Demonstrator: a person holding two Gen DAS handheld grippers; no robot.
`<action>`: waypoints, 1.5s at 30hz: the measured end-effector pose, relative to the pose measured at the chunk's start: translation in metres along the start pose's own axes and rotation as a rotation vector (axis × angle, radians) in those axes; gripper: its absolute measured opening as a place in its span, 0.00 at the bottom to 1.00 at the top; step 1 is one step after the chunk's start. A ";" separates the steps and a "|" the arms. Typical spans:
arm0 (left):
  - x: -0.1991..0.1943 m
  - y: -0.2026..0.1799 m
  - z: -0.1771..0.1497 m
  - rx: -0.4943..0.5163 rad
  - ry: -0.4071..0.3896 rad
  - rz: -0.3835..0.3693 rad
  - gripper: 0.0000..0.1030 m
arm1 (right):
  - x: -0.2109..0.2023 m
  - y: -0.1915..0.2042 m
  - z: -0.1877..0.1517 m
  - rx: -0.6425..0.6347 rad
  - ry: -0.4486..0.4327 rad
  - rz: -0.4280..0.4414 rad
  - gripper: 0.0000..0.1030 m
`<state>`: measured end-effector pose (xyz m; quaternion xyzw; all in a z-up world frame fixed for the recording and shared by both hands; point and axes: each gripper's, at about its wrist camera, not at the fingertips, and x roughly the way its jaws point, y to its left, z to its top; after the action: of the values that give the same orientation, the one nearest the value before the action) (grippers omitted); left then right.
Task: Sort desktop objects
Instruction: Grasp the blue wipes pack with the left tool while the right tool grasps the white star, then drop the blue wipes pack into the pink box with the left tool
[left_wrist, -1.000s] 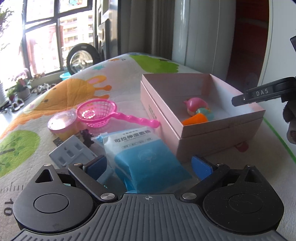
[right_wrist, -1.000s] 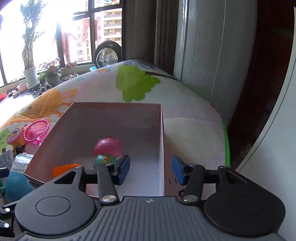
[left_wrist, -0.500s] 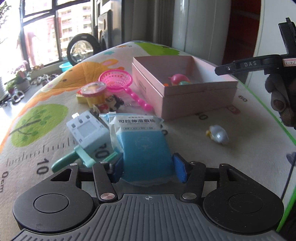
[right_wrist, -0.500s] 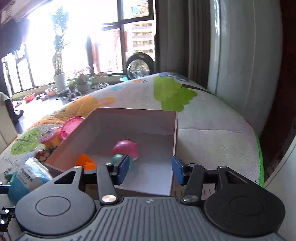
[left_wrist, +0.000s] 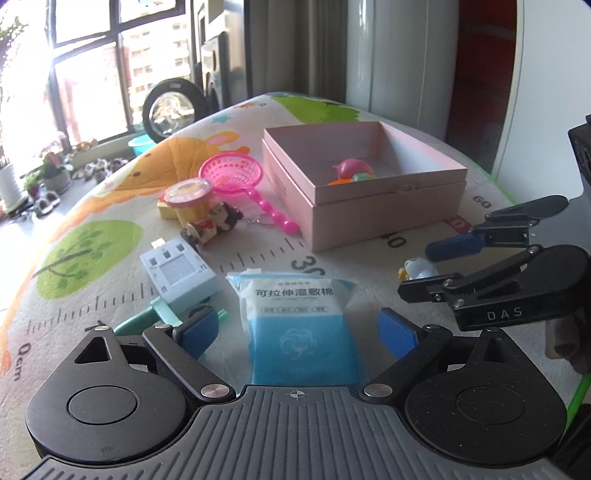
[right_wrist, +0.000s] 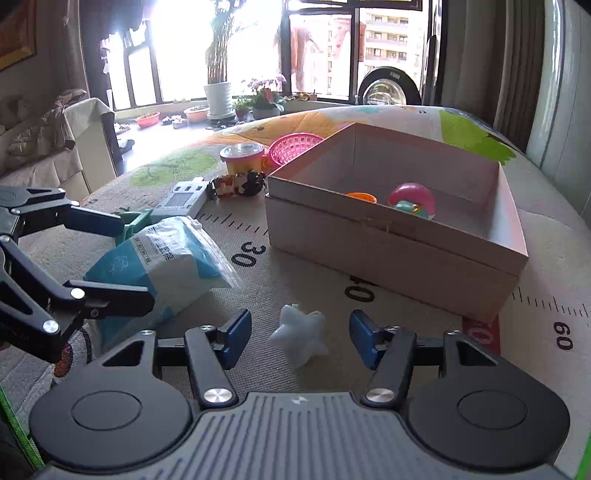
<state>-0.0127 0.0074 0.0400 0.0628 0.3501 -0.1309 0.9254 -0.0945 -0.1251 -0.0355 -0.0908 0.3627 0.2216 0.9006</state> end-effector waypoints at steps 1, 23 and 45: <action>0.004 -0.003 0.000 0.007 0.011 0.014 0.90 | -0.001 0.001 -0.002 -0.007 0.012 -0.008 0.35; -0.032 -0.037 -0.006 0.109 -0.041 -0.046 0.56 | -0.077 -0.018 -0.027 -0.021 -0.080 -0.045 0.42; -0.029 -0.039 0.000 0.120 -0.054 -0.032 0.53 | -0.078 -0.022 -0.019 0.008 -0.075 0.033 0.36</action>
<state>-0.0445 -0.0238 0.0582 0.1089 0.3175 -0.1680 0.9269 -0.1456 -0.1762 0.0048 -0.0730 0.3312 0.2384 0.9100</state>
